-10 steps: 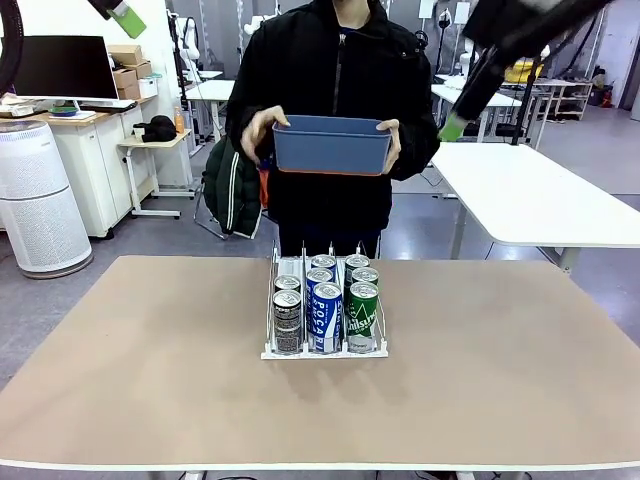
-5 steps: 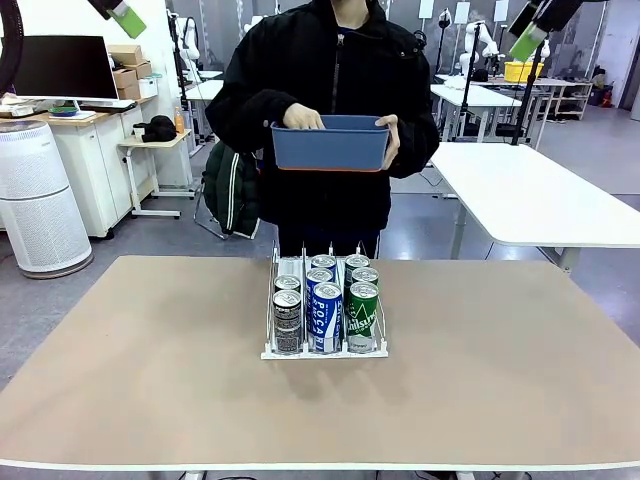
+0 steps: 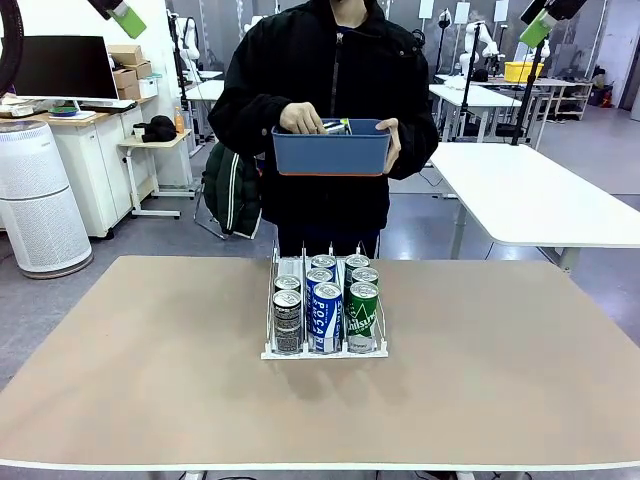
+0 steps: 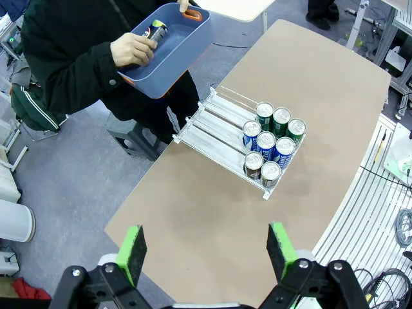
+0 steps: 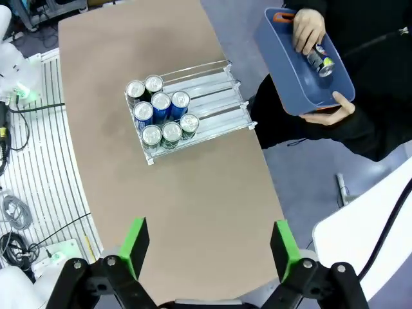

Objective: Fill the beverage cans into the dispenser.
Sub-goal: Pick up the Pepsi coke handed by the human.

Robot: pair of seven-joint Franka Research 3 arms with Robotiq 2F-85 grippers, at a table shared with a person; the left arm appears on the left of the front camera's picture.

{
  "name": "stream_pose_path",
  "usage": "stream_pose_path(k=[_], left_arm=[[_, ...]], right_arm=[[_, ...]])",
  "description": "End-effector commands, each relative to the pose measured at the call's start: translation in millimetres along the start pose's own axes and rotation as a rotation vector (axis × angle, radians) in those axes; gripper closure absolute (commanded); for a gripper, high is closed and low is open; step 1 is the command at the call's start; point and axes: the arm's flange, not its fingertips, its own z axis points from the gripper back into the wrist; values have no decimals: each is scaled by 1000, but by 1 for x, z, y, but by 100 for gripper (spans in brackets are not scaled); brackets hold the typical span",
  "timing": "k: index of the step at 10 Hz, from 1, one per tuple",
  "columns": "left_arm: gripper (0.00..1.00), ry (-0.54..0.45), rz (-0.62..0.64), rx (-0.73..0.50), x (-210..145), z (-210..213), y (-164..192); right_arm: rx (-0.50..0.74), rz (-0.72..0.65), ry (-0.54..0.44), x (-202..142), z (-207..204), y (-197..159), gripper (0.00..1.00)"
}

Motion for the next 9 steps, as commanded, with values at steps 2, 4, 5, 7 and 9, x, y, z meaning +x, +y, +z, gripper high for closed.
stream_pose_path(k=[2,4,5,7,9], left_arm=[[0,-5,1,2,0,-1,1],[0,-5,1,2,0,-1,1],[0,-5,1,2,0,-1,1],[0,-5,1,2,0,-1,1],[0,-5,1,2,0,-1,1]], right_arm=[[17,1,-1,-1,2,1,0],[3,-27,-38,-4,5,-7,0],[-16,-65,-75,-9,12,-15,0],[-69,-117,-167,-14,20,-32,0],[-73,-138,-197,-21,28,-49,0]])
